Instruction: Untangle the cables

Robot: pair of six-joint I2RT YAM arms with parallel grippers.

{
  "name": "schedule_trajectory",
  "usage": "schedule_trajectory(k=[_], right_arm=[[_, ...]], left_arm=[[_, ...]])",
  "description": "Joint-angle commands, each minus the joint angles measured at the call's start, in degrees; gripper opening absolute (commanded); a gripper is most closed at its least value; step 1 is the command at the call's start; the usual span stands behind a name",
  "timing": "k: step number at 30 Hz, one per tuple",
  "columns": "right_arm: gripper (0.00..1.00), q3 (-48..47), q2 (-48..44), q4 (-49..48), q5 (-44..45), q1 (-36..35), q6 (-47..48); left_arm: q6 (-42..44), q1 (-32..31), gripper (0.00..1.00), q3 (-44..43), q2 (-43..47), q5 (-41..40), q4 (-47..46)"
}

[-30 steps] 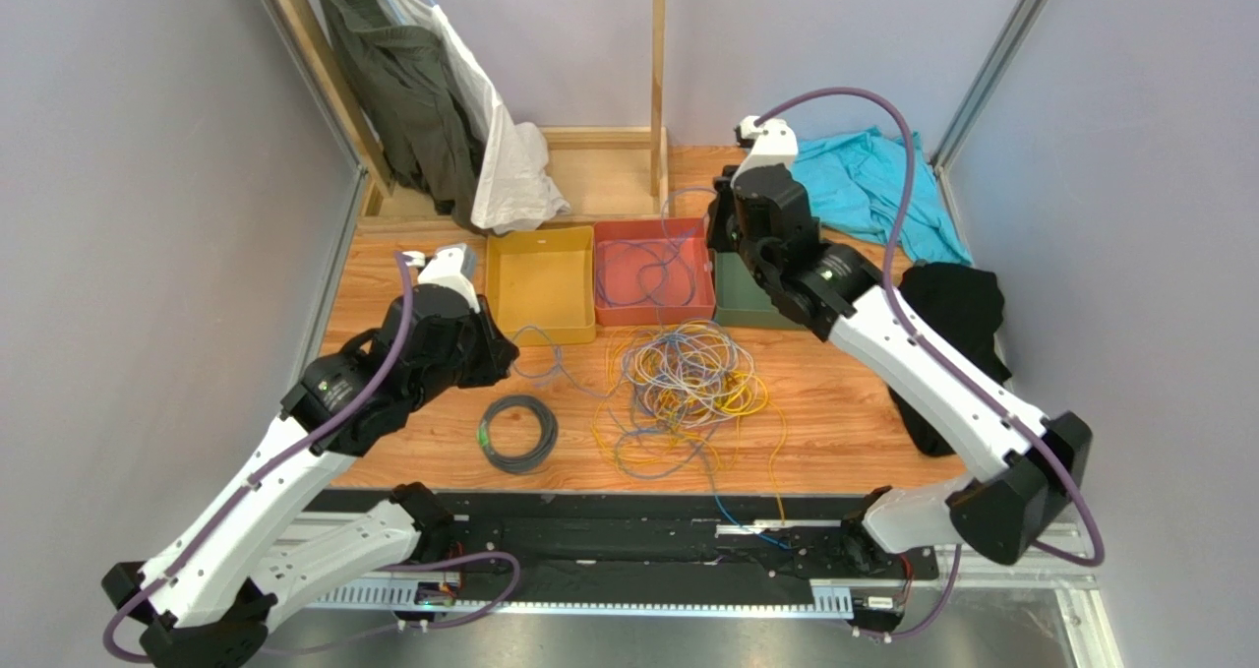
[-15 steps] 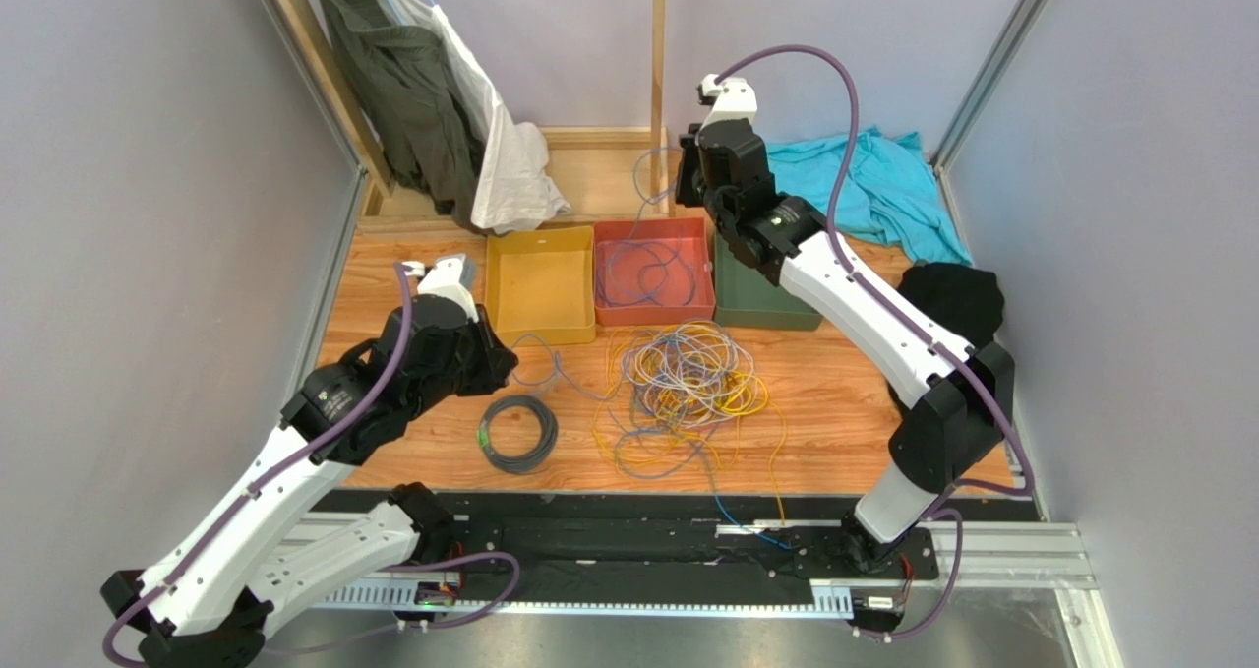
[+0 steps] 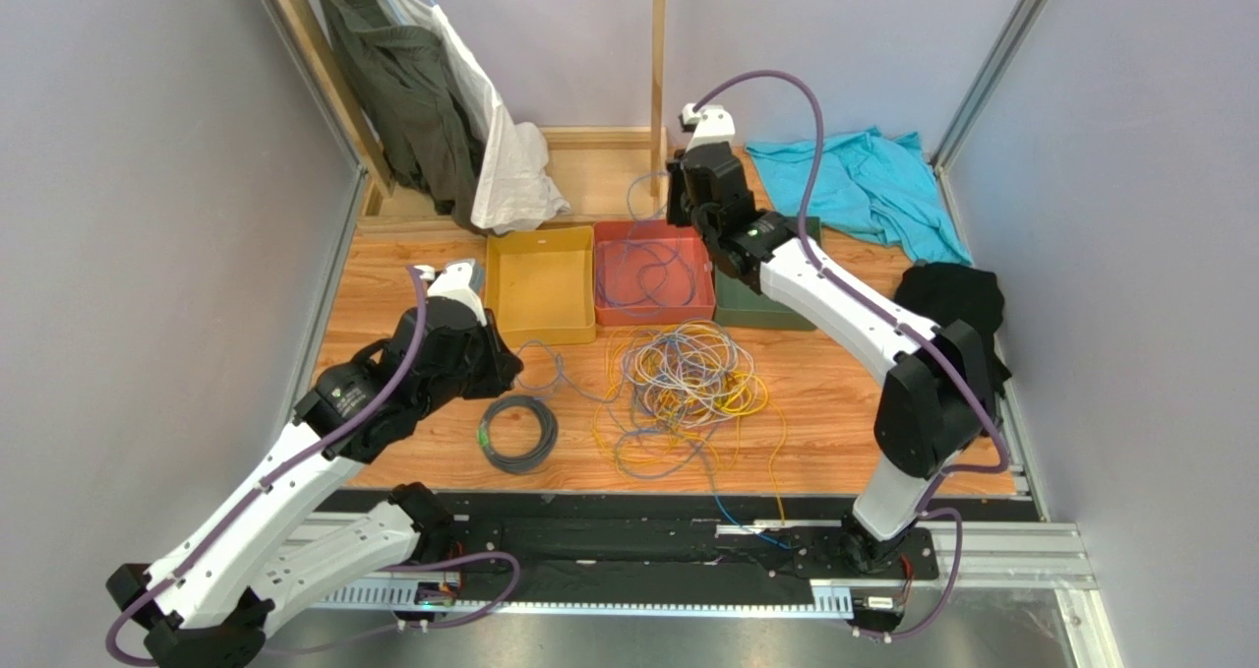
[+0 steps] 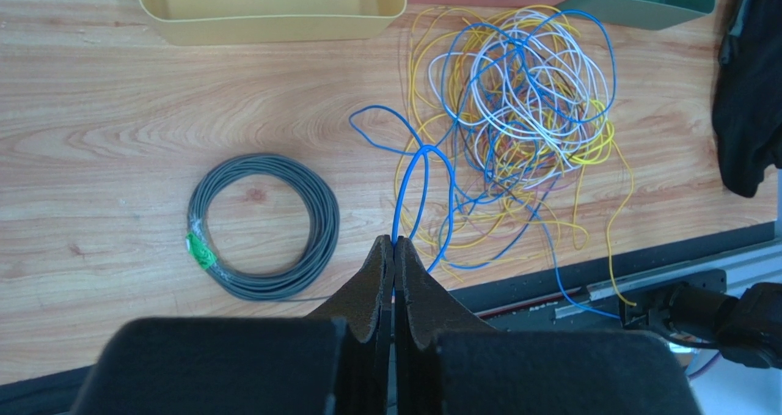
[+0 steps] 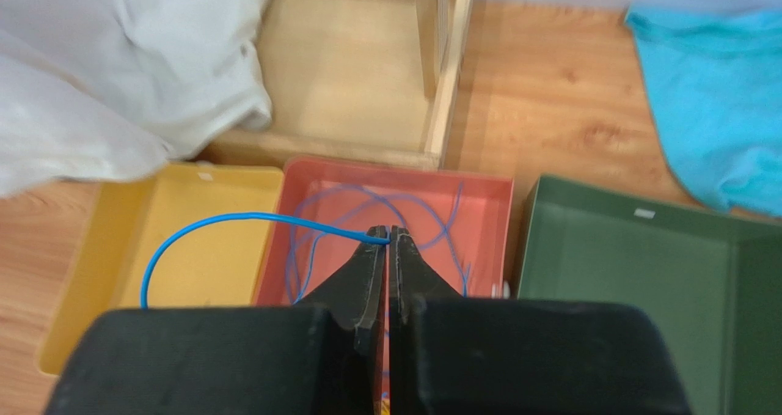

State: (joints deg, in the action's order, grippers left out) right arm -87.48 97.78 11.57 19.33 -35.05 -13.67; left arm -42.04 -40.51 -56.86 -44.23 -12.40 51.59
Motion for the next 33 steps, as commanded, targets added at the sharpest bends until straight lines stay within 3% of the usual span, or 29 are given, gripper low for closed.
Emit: schedule_trajectory(k=[1, 11, 13, 14, 16, 17, 20, 25, 33], right_arm=[[0.00, 4.07, 3.56, -4.01, -2.10, 0.16, -0.92], [0.01, 3.90, 6.81, -2.00, -3.78, -0.37, -0.48], [0.14, 0.92, 8.12, 1.67, -3.78, -0.46, 0.13], [0.33, 0.04, 9.00, 3.09, -3.34, -0.46, 0.14], [0.50, 0.46, 8.49, 4.77, -2.20, -0.46, -0.91], [0.65, 1.69, 6.92, 4.60, -0.71, -0.46, -1.44], [0.75, 5.56, 2.97, 4.33, 1.93, -0.37, -3.20], [0.71, 10.49, -1.88, 3.37, -0.26, -2.91, -2.16], [0.61, 13.04, 1.18, 3.90, -2.19, -11.88, 3.29]], left_arm=[[-0.50, 0.08, 0.00, 0.52, -0.86, 1.15, -2.46], [-0.50, 0.08, 0.00, 1.05, -2.09, 1.86, -3.52], [-0.50, 0.08, 0.00, 1.14, -2.35, 2.56, -3.78], [-0.58, 0.08, 0.00, 0.96, -2.53, 2.73, -3.78], [-0.50, 0.08, 0.00, 0.79, -2.62, 3.00, -3.87], [-0.32, 0.08, 0.00, 0.79, -2.27, 3.00, -3.78], [-0.32, 0.08, 0.00, 1.14, -1.74, 2.47, -3.69], [-0.50, 0.08, 0.00, 1.66, -2.18, 3.00, -4.31], [-0.41, -0.01, 0.00, 1.84, -1.48, 3.62, -4.22]])
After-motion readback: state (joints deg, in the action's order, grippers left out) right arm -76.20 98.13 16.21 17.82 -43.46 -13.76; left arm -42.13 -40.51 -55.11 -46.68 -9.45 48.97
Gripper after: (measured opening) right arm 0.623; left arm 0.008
